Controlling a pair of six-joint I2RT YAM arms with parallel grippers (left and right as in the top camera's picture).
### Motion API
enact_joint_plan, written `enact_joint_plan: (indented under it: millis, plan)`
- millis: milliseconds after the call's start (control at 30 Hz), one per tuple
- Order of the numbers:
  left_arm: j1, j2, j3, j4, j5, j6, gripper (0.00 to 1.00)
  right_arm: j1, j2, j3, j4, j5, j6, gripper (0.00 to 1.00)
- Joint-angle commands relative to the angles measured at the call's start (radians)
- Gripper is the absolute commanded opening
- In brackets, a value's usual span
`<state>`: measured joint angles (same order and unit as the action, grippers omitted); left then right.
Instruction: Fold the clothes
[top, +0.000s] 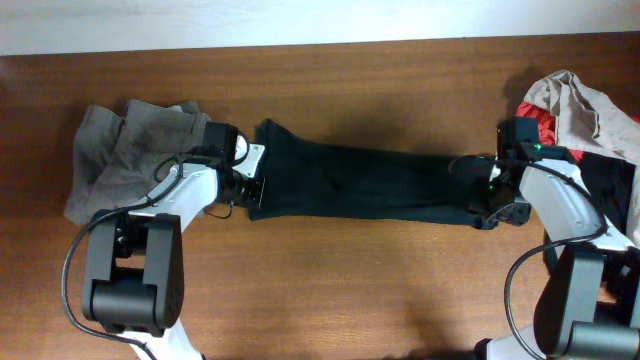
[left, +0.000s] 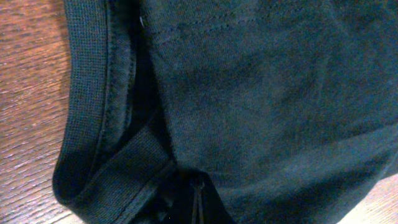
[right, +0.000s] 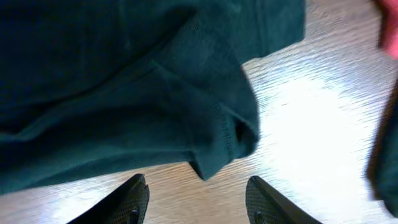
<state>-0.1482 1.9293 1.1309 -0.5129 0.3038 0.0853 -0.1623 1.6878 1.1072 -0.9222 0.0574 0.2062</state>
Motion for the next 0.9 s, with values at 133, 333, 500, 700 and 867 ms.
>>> enact_joint_plan:
  millis: [133,333,500,700,867]
  plan:
    - [0.014,0.086,-0.032,0.001,-0.109,-0.006,0.00,-0.002,0.003,-0.115,0.090,0.051,0.151,0.56]
    - [0.014,0.086,-0.032,0.001,-0.109,-0.006,0.00,-0.002,0.004,-0.208,0.217,0.106,0.198,0.55]
    - [0.014,0.086,-0.032,0.001,-0.109,-0.006,0.00,-0.002,0.004,-0.243,0.231,0.235,0.271,0.40]
    - [0.014,0.086,-0.032,0.001,-0.109,-0.006,0.00,-0.003,0.003,-0.241,0.268,0.496,0.272,0.22]
    - [0.014,0.086,-0.032,0.001,-0.110,-0.014,0.00,0.001,0.003,-0.208,0.367,0.527,0.092,0.20]
